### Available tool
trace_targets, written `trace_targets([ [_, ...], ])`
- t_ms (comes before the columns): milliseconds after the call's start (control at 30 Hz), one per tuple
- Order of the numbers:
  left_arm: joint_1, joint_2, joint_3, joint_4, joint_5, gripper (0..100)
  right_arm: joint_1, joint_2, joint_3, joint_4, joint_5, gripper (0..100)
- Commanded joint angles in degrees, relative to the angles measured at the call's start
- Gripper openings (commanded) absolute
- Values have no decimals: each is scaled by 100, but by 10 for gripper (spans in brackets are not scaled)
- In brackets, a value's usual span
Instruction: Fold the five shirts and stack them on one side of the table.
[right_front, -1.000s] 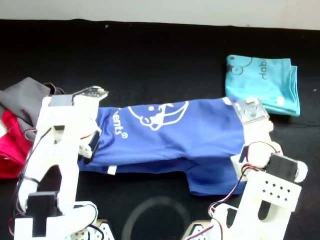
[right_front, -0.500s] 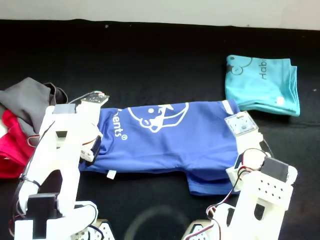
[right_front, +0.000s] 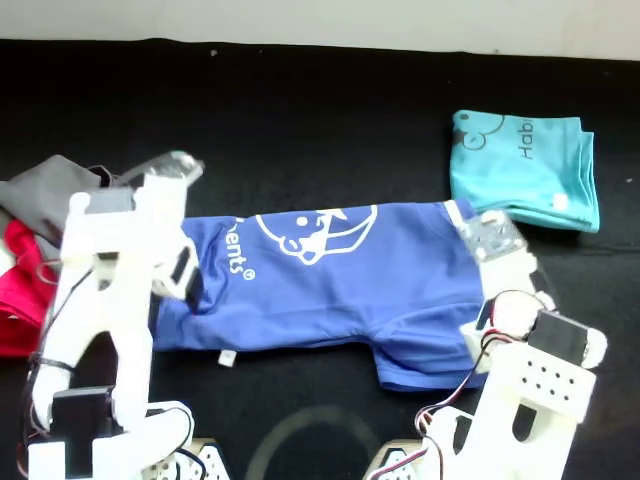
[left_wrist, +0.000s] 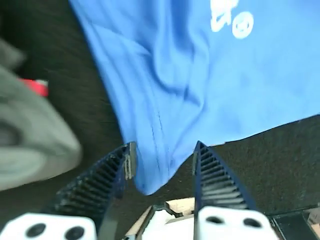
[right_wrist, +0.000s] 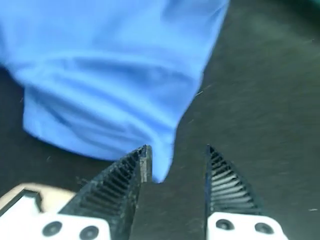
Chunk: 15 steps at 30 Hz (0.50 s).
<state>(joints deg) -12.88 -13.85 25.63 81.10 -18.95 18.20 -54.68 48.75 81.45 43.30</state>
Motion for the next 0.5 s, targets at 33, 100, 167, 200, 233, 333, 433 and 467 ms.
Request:
trace_targets([
  [33, -84, -163, -1376, 97, -35, 176, -189, -13, -488, -857, -668, 143],
  [100, -4, -75, -1710, -18, -9, 74, -532, -13, -488, -1174, -870, 46],
  [167, 119, 215, -1912, -229, 176, 14, -971, 22, -488, -1332, -949, 10],
  [200, 136, 435, -1991, -308, 246, 29, -1165, 101, -488, -1393, -1037, 22],
  [233, 198, 690, -2062, -431, 308, 10, -1332, 259, -523, -1446, -1178, 15],
  [333, 365, 1631, -2308, -756, 519, 8, -1622, 980, -541, -1930, -1556, 5],
  [433, 585, 2589, -2703, -862, 853, 8, -1815, 1938, -567, -2492, -1837, 5],
  [467, 655, 2888, -2853, -870, 905, 8, -1868, 2237, -593, -2668, -1908, 5],
])
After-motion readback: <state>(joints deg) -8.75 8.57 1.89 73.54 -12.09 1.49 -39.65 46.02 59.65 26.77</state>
